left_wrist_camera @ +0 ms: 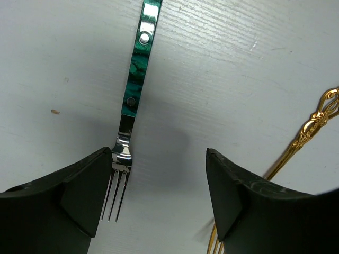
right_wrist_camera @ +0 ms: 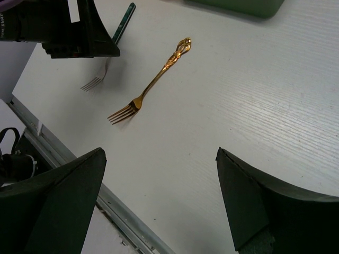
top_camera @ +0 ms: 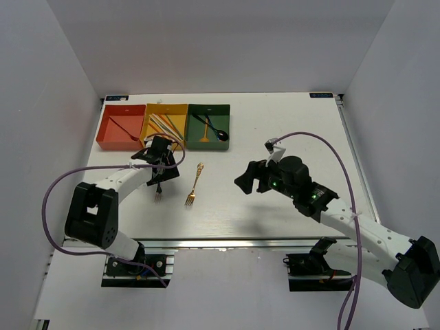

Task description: Sort the eating utensils into containers

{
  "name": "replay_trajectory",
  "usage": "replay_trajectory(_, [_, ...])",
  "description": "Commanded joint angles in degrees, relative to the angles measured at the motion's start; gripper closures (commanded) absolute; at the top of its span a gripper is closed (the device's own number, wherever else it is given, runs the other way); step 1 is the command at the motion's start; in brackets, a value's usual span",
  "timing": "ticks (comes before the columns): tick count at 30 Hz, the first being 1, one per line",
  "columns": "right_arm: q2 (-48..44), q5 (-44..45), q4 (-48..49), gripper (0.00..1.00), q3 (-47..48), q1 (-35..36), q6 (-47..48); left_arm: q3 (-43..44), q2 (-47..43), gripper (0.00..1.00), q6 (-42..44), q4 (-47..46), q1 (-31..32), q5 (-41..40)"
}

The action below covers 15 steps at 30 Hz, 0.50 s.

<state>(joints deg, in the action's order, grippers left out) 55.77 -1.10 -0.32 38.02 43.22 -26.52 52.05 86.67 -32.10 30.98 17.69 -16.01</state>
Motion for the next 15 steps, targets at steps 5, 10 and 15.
replay_trajectory(5, [0.04,-1.80,1.46,0.10,-0.84,-0.07,0.16,-4.32,0.68,0.23,-2.53,-7.07,-0.46,-1.48])
replay_trajectory(10, [0.48,-1.62,1.64,0.11,-0.84,-0.07,0.33,-6.18,1.22,0.27,-3.50,-9.45,-2.05,-2.79])
replay_trajectory(15, [1.53,-2.06,1.90,0.11,-0.49,-0.15,0.16,-5.21,0.69,0.25,-2.62,-9.53,-2.40,-3.50])
